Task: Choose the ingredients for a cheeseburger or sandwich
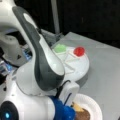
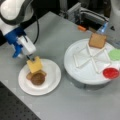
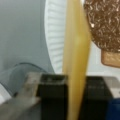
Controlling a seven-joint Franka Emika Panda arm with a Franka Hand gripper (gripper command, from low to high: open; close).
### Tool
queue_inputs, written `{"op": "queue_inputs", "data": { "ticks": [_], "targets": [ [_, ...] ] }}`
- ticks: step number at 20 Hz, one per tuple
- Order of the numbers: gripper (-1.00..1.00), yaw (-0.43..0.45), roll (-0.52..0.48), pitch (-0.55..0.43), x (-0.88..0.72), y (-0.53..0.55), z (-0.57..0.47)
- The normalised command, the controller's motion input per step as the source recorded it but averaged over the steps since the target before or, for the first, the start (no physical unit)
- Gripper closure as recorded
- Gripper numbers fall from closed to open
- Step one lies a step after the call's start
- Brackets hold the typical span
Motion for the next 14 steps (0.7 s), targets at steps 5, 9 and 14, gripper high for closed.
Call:
{"op": "queue_inputs", "data": {
  "ticks": [5, 9, 14],
  "targets": [
    [1.0, 0.15, 0.0, -0.032, 0.24, -0.09, -0.09],
    [1.0, 0.168, 0.02, -0.044, 0.25, -0.07, -0.11],
    [1.0, 0.186, 0.055, -0.048, 0.26, -0.1, -0.13]
  ]
}}
